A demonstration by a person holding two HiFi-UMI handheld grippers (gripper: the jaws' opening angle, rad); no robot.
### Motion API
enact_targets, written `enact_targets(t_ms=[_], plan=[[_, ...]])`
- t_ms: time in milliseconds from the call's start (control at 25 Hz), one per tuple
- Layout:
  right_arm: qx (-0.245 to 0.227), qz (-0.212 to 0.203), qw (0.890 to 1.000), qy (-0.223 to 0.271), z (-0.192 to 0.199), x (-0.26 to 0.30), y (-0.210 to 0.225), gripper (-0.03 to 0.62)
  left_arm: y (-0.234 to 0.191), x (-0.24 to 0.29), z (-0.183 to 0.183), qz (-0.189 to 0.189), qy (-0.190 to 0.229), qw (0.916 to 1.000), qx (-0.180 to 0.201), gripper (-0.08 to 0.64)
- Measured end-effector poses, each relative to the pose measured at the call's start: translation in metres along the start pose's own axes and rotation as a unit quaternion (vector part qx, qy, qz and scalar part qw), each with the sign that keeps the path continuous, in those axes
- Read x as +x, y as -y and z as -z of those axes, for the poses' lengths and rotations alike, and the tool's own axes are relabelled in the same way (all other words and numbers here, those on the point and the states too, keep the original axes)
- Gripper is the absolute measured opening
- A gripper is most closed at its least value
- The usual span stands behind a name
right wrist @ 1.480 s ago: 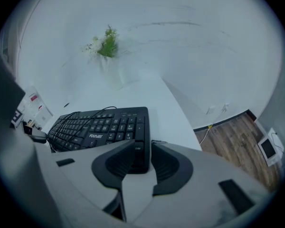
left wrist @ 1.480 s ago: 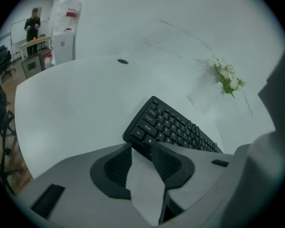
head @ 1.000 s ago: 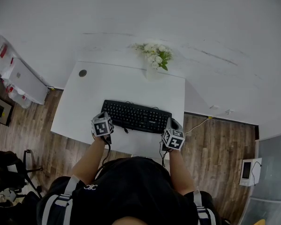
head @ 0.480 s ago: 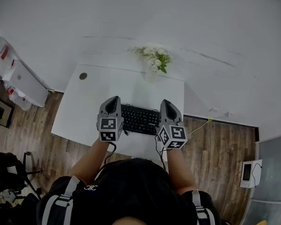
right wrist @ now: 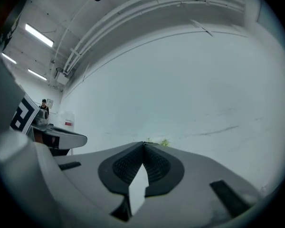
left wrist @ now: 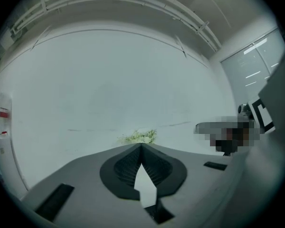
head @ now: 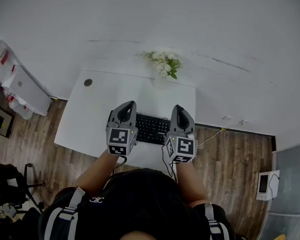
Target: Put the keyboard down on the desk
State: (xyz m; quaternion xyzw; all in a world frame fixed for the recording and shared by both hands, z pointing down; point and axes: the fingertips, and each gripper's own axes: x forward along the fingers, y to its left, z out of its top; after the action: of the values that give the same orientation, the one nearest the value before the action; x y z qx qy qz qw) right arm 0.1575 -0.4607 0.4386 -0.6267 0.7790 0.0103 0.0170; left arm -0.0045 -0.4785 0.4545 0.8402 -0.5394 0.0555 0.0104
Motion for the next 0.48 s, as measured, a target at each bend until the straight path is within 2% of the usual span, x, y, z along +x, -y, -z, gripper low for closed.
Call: enact_targets(t_ms=[480], plan=[[0.013,-0.001,1.000,-0.008,0.0056,-0.0039,0.0004,0.002,0.0052,0.0009,0.0090,0.005,-0.007,0.9999,-0.009,0.002]])
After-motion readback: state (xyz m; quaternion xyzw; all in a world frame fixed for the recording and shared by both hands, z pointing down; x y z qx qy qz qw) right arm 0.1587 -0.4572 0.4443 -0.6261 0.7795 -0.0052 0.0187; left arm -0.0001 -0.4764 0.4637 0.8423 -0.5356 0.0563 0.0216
